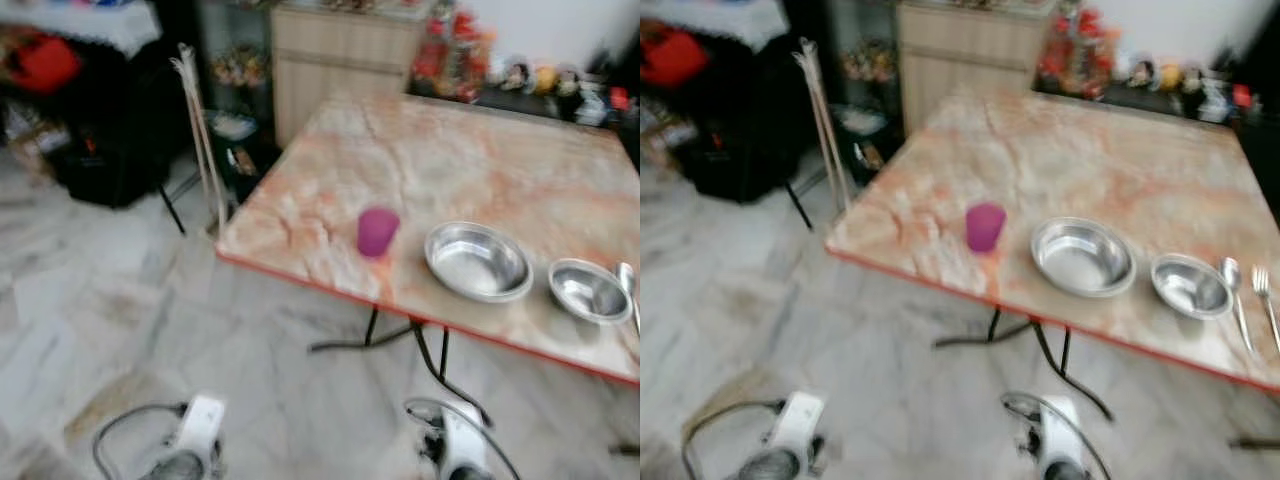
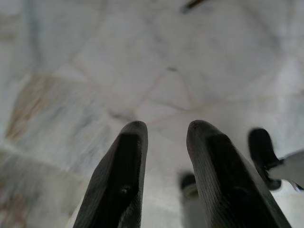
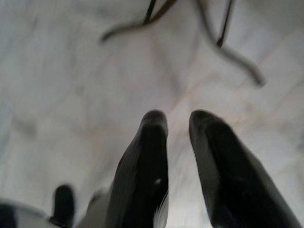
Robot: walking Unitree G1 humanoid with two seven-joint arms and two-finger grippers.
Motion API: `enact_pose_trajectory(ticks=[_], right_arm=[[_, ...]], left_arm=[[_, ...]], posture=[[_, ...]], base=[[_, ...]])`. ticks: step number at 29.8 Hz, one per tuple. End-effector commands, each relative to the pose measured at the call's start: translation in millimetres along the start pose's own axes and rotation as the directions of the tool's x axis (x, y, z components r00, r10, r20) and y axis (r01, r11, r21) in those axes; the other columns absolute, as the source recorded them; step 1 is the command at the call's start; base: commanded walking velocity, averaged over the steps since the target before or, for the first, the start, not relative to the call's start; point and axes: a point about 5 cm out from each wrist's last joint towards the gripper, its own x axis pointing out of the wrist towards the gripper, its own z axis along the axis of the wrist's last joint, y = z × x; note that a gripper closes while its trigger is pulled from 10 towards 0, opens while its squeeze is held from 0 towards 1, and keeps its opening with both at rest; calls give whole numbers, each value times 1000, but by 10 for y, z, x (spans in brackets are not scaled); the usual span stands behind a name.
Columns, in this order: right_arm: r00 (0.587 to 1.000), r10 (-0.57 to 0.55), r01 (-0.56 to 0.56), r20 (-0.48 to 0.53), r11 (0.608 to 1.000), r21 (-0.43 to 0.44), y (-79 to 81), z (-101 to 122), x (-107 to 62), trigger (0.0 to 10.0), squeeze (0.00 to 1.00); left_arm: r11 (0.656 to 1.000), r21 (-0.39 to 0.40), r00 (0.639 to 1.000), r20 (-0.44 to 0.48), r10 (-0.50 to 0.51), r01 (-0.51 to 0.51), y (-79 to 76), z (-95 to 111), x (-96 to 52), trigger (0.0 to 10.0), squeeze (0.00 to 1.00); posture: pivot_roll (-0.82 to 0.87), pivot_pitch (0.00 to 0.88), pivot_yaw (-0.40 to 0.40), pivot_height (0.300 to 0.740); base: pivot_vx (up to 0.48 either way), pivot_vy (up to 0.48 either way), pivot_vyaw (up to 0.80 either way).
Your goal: Setting the table
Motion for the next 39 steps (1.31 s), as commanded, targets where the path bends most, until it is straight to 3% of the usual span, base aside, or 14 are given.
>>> enact_pose_trajectory(ticks=[1, 27, 39], right_arm=[[1000, 6, -6, -2, 1000, 15, 50, -19, 3, 10000, 0], [1000, 4, -4, 13, 999, 40, 68, 14, 13, 10000, 0], [999, 20, -22, 49, 999, 35, 125, 121, 45, 10000, 0]], left_arm=[[1000, 9, 999, -38, 6, -5, 43, -116, -27, 10000, 0], [1000, 24, 1000, -16, -6, 6, 24, -59, -15, 10000, 0], [1000, 1, 1000, -3, 0, 0, 5, -41, -11, 10000, 0]], posture=[[4, 0, -44, 740], [11, 0, -44, 740], [19, 0, -48, 740]], base=[[0, 0, -788], [0, 0, -786], [0, 0, 0]])
